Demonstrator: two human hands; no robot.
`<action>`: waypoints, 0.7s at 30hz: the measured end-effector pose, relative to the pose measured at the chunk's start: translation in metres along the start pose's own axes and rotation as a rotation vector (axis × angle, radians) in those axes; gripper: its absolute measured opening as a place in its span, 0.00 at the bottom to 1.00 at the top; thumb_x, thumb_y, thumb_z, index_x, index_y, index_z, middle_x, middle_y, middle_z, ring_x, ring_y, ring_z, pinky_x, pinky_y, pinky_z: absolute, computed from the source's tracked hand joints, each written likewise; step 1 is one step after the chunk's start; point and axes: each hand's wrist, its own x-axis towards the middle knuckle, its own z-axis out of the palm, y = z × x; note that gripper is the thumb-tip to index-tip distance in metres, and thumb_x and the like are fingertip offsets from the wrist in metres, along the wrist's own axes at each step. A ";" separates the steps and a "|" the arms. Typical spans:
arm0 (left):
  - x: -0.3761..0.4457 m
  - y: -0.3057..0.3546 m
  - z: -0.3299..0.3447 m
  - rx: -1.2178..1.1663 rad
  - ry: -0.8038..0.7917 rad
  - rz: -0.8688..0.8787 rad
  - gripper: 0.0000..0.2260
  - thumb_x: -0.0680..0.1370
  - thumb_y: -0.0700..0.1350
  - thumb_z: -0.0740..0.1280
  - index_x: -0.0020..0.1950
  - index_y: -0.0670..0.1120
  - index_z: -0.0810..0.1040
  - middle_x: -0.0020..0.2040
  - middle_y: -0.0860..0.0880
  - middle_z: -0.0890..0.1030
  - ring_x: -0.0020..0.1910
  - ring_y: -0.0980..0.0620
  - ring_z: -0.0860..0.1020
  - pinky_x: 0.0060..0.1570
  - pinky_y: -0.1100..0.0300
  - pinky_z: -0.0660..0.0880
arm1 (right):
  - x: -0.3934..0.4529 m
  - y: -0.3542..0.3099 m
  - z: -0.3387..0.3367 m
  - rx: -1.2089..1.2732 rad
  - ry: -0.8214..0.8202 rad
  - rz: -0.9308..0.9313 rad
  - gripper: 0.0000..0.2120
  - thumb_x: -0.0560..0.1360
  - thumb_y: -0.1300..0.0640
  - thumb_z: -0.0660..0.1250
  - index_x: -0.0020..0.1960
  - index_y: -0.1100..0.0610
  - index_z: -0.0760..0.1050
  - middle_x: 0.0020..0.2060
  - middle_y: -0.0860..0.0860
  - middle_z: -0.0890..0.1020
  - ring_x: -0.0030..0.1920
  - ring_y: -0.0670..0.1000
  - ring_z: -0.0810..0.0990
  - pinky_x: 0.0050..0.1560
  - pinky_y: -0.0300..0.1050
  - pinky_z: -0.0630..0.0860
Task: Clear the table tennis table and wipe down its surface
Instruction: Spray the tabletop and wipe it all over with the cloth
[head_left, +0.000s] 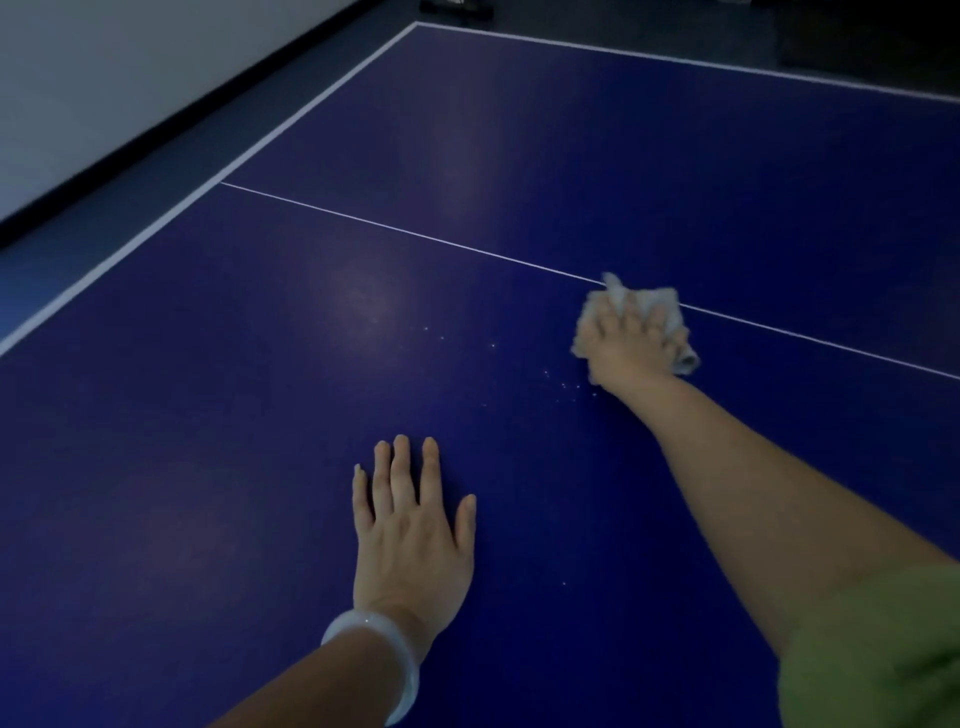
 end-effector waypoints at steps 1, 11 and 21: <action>0.000 0.000 0.000 0.002 0.000 0.001 0.33 0.78 0.63 0.34 0.80 0.48 0.44 0.80 0.44 0.48 0.79 0.46 0.42 0.77 0.45 0.40 | -0.007 -0.020 0.004 -0.019 -0.008 -0.113 0.38 0.81 0.53 0.59 0.79 0.43 0.37 0.79 0.51 0.36 0.77 0.68 0.37 0.71 0.75 0.39; 0.000 0.000 -0.002 -0.009 0.004 -0.001 0.33 0.78 0.63 0.35 0.80 0.47 0.45 0.80 0.43 0.48 0.79 0.44 0.42 0.77 0.44 0.40 | -0.072 0.057 0.029 -0.129 0.109 -0.200 0.30 0.78 0.42 0.41 0.79 0.41 0.37 0.79 0.47 0.36 0.78 0.62 0.41 0.71 0.75 0.45; 0.000 -0.002 -0.002 -0.006 -0.012 0.014 0.32 0.80 0.61 0.34 0.79 0.46 0.44 0.80 0.40 0.50 0.79 0.42 0.45 0.76 0.42 0.41 | -0.175 -0.004 0.079 -0.172 0.178 -0.484 0.31 0.82 0.45 0.50 0.80 0.49 0.41 0.80 0.54 0.44 0.78 0.66 0.42 0.72 0.73 0.51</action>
